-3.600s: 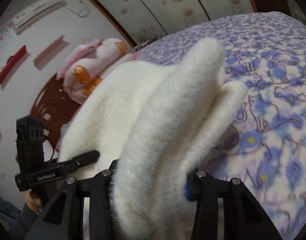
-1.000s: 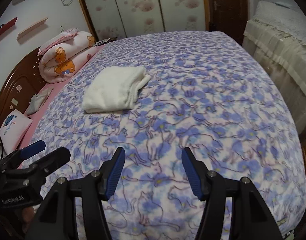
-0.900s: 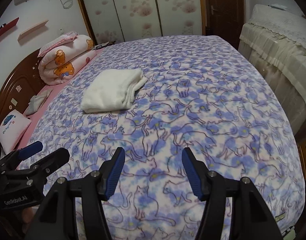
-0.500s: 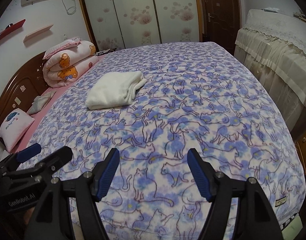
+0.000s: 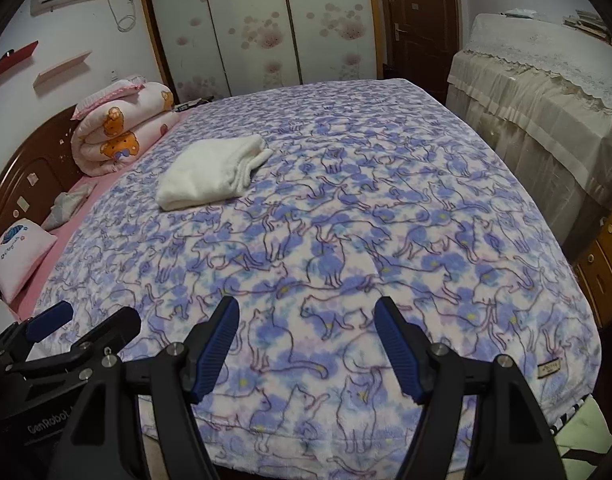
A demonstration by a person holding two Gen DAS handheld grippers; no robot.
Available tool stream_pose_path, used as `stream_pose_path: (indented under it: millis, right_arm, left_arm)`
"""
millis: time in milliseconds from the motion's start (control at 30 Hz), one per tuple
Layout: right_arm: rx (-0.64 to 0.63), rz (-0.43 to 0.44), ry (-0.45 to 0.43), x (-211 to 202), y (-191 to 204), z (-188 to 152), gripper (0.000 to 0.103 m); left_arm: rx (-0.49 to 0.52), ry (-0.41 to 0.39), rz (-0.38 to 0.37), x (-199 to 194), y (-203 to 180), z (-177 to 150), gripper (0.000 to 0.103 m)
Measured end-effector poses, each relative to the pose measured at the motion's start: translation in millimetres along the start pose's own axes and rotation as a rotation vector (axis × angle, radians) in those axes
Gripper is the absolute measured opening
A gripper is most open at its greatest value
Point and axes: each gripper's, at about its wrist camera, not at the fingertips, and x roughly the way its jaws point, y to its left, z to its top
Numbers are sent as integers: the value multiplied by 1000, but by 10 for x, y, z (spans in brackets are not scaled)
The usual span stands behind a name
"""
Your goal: Fold large clothes
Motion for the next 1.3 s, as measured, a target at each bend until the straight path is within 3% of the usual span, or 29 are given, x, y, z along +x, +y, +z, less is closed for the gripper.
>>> stream_pose_path:
  millis: [267, 1300]
  right_arm:
    - [41, -32, 28, 51, -82, -109, 70]
    - [56, -66, 67, 251, -122, -166, 70]
  left_arm:
    - [37, -6, 44, 30, -94, -33, 101]
    - [22, 66, 51, 288, -116, -64, 101]
